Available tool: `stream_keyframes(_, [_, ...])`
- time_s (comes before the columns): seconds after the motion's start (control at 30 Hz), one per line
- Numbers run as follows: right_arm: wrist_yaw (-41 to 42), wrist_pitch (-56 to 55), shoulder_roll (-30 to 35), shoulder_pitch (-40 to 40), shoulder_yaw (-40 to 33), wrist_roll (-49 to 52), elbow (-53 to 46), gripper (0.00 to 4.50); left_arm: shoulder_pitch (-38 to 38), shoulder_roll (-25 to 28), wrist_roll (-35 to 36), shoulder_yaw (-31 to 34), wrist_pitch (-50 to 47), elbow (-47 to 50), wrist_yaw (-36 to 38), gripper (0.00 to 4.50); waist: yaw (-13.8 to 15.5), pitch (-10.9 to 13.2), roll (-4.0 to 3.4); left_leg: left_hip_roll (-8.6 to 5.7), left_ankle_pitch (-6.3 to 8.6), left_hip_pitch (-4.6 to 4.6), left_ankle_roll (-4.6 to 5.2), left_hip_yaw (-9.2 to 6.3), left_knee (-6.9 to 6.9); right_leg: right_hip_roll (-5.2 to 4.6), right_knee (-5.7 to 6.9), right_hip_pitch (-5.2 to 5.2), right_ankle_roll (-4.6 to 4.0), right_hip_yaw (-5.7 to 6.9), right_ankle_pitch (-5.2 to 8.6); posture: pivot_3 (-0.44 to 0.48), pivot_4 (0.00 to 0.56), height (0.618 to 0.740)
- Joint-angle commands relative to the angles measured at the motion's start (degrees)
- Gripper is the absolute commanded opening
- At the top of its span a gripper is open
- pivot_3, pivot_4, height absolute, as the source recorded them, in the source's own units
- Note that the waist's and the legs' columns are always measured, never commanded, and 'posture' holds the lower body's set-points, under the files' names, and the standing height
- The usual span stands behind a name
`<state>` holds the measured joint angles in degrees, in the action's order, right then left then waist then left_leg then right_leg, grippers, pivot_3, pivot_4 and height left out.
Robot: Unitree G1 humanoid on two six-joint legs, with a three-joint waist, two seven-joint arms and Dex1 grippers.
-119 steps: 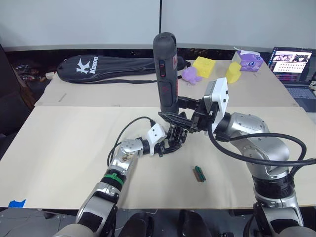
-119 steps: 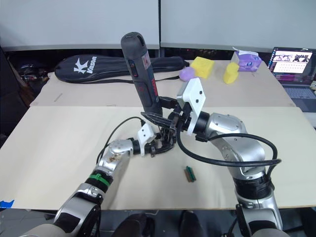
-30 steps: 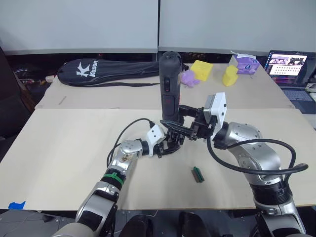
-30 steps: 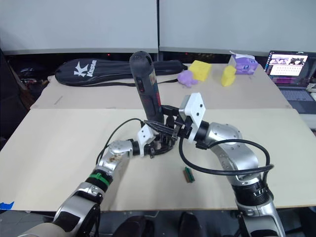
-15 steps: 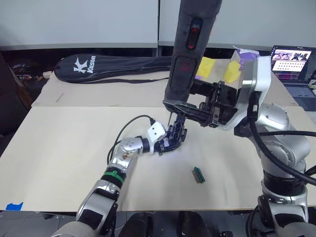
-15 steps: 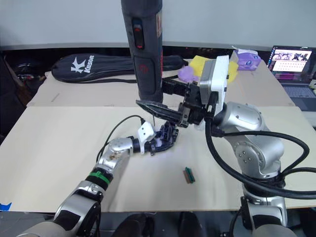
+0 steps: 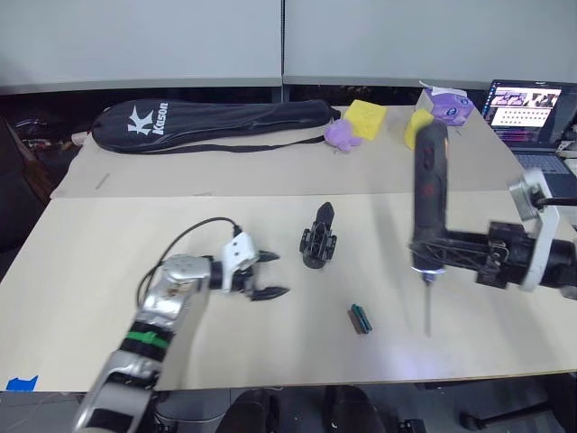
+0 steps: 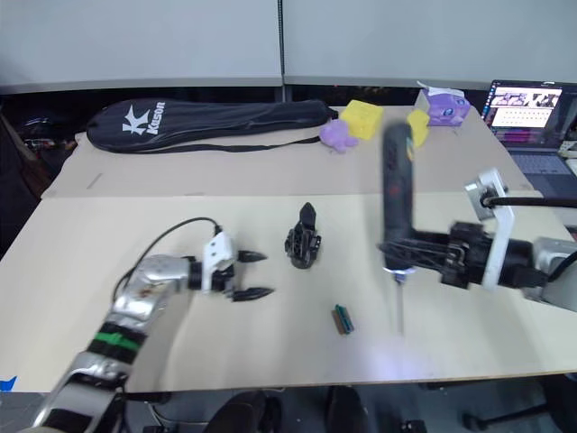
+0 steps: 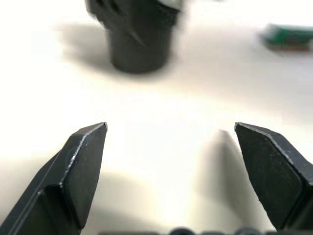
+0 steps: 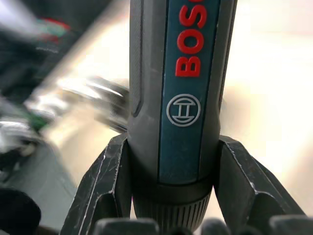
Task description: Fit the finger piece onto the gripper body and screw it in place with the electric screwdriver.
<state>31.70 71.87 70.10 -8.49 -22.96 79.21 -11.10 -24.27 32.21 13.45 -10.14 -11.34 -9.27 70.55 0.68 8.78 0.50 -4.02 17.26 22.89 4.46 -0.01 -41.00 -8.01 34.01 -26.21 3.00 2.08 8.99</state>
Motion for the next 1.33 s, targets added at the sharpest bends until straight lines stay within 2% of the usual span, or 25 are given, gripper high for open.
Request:
stream_keyframes(0.03, [3.54,2.55,1.75,-2.69,4.50,-6.29,7.31,1.92,0.53,3.94,3.40,1.06,-3.80,7.16,4.21,4.48,0.14,0.02,-0.04,-0.01,0.02,0.00,0.15,0.01,-0.03,-0.02,0.01,0.02,-0.01,0.03,-0.01,0.000,0.150,0.723])
stream_keyframes(0.07, [4.48,2.98,1.64,-4.14,6.44,-8.11,9.36,1.92,0.75,5.03,3.67,1.14,-4.37,7.84,4.74,4.48,0.11,0.04,-0.07,-0.02,0.13,0.01,0.49,0.01,-0.04,-0.04,0.01,0.02,-0.06,0.06,-0.05,0.000,0.150,0.723])
stream_keyframes(0.2, [7.04,3.27,-0.30,-11.52,14.45,-16.61,16.19,1.92,0.47,7.93,3.96,1.42,-5.69,8.95,5.72,4.48,-0.06,0.08,-0.30,-0.07,0.04,-0.01,0.53,0.08,-0.06,0.25,0.05,0.03,-0.06,0.08,-0.07,0.000,0.150,0.723])
stream_keyframes(0.37, [13.94,0.26,-0.96,-16.42,24.81,-28.32,21.50,1.92,-0.61,9.42,3.57,1.87,-5.36,8.66,6.09,4.48,-0.04,0.09,-0.29,-0.04,-0.23,0.04,0.06,0.09,-0.02,0.42,0.03,-0.01,-0.06,0.11,-0.07,0.000,0.150,0.723])
stream_keyframes(0.43, [16.78,-0.71,-0.52,-16.57,26.75,-31.25,22.19,2.98,-0.79,9.89,3.63,1.99,-5.24,8.27,6.30,4.50,0.16,0.09,-0.30,-0.06,-0.23,0.10,0.07,0.09,-0.03,0.41,-0.01,-0.01,-0.05,0.12,-0.07,0.000,0.150,0.723])
stream_keyframes(0.53, [20.02,-2.96,-0.27,-15.32,27.01,-34.66,22.78,3.98,-0.69,10.90,3.58,2.01,-5.06,7.86,6.95,4.50,0.10,0.09,-0.29,-0.06,-0.21,0.12,0.11,0.09,-0.09,0.41,-0.01,0.04,-0.03,0.13,-0.07,0.000,0.150,0.723])
stream_keyframes(0.6, [21.28,-4.86,-0.09,-13.66,25.83,-36.41,22.46,4.49,-0.39,11.46,3.51,2.00,-5.01,7.91,7.36,4.50,0.11,0.10,-0.27,-0.07,-0.19,0.12,0.14,0.08,-0.18,0.41,-0.02,0.06,-0.01,0.12,-0.08,0.000,0.150,0.723])
stream_keyframes(0.7, [23.68,-10.88,2.73,-8.50,20.23,-38.64,20.86,4.49,0.37,13.16,4.07,2.81,-5.87,8.34,8.24,4.50,0.46,0.10,-0.27,-0.07,-0.17,0.11,0.15,0.07,-0.29,0.40,0.00,0.08,-0.01,0.13,-0.08,0.000,0.150,0.723])
stream_keyframes(0.87, [39.08,-29.79,4.03,6.48,-2.25,-40.51,17.93,4.49,2.35,18.99,7.52,7.43,-10.60,7.91,10.41,4.50,0.56,0.10,-0.29,-0.06,-0.20,0.05,0.09,0.06,-0.26,0.46,0.07,0.05,0.04,0.11,-0.08,0.000,0.150,0.723])
stream_keyframes(1.0, [49.52,-43.10,3.03,17.45,-15.49,-46.83,24.13,4.49,4.90,24.27,8.88,12.14,-11.70,5.16,11.92,4.50,0.12,0.11,-0.26,-0.04,-0.20,-0.06,0.08,0.06,-0.17,0.56,0.06,0.14,0.08,0.12,-0.07,0.000,0.150,0.723])
stream_keyframes(1.13, [51.21,-60.85,1.17,20.54,-17.19,-54.22,34.20,4.49,6.36,25.61,7.09,13.96,-7.63,1.10,11.00,4.50,0.01,0.13,-0.23,-0.05,-0.17,-0.49,0.09,0.13,0.04,0.54,-0.01,0.53,0.12,0.08,-0.02,0.000,0.150,0.723])
stream_keyframes(1.23, [49.53,-65.75,0.23,16.66,-14.97,-56.21,40.82,4.49,5.87,24.96,6.48,13.86,-5.60,-0.39,10.74,4.50,-0.12,0.18,-0.23,-0.04,-0.12,-0.83,0.07,0.13,0.07,0.52,-0.02,0.86,0.13,0.05,0.00,0.000,0.150,0.723])
stream_keyframes(1.33, [50.28,-68.26,-0.25,14.99,-13.07,-57.35,43.46,4.49,4.80,24.23,6.74,13.30,-5.33,-1.01,10.68,4.50,-0.19,0.18,-0.24,-0.03,-0.11,-1.04,0.03,0.09,0.14,0.48,0.00,0.97,0.12,0.01,0.00,0.000,0.150,0.723])
